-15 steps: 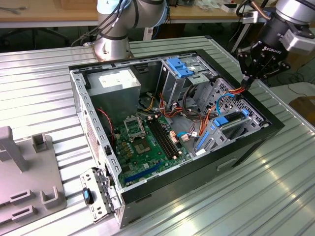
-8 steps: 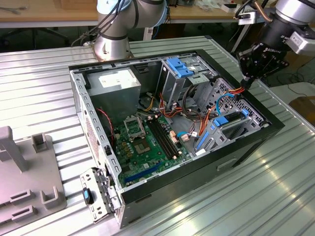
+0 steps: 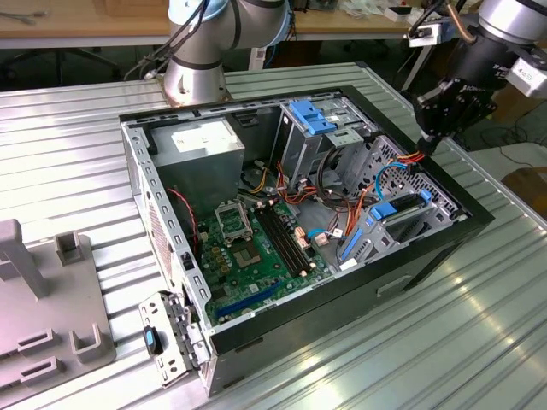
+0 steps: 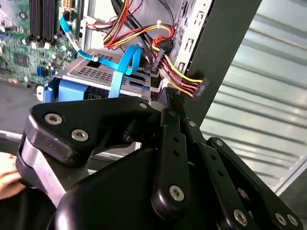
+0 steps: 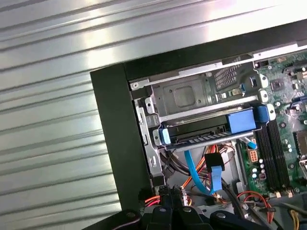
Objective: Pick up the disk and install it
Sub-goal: 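Insert the first disk wire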
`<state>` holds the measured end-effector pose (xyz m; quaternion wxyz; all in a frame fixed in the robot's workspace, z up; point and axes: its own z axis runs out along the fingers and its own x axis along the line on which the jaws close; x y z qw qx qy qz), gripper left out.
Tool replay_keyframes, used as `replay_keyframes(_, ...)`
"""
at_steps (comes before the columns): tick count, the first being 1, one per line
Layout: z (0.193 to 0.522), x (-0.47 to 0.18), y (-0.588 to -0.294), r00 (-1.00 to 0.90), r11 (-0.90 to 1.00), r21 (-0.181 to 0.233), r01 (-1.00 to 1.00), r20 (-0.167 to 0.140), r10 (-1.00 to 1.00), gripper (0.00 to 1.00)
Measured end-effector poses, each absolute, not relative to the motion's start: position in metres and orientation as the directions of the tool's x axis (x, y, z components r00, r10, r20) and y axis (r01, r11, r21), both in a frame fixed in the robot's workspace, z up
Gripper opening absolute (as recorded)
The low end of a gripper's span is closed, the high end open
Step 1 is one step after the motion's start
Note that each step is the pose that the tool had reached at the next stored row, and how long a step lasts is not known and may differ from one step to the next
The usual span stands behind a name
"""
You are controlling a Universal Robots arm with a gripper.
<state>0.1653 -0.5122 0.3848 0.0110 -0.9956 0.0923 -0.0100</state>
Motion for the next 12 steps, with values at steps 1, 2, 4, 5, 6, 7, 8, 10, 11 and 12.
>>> replay_keyframes(1, 0.384, 0.165, -0.511, 0.989, -0.989, -0.024, -0.145, 0.022, -0.145, 0.11)
replay_keyframes(2, 0.384, 0.166, -0.509, 0.989, -0.989, -0.025, -0.144, 0.029, -0.145, 0.11)
replay_keyframes(4, 0.384, 0.168, -0.505, 0.989, -0.990, -0.026, -0.141, 0.035, -0.142, 0.11)
replay_keyframes(5, 0.384, 0.168, -0.503, 0.990, -0.990, -0.026, -0.138, 0.035, -0.139, 0.11)
replay_keyframes(6, 0.384, 0.169, -0.502, 0.990, -0.990, -0.026, -0.135, 0.035, -0.136, 0.11)
replay_keyframes(7, 0.384, 0.171, -0.501, 0.991, -0.991, -0.026, -0.132, 0.035, -0.132, 0.11)
replay_keyframes(8, 0.384, 0.174, -0.500, 0.992, -0.992, -0.026, -0.122, 0.035, -0.123, 0.11)
replay_keyframes(10, 0.384, 0.176, -0.499, 0.993, -0.993, -0.026, -0.115, 0.035, -0.116, 0.11)
replay_keyframes(11, 0.384, 0.177, -0.498, 0.993, -0.994, -0.026, -0.109, 0.035, -0.110, 0.11)
replay_keyframes(12, 0.384, 0.178, -0.497, 0.994, -0.994, -0.026, -0.105, 0.035, -0.106, 0.12)
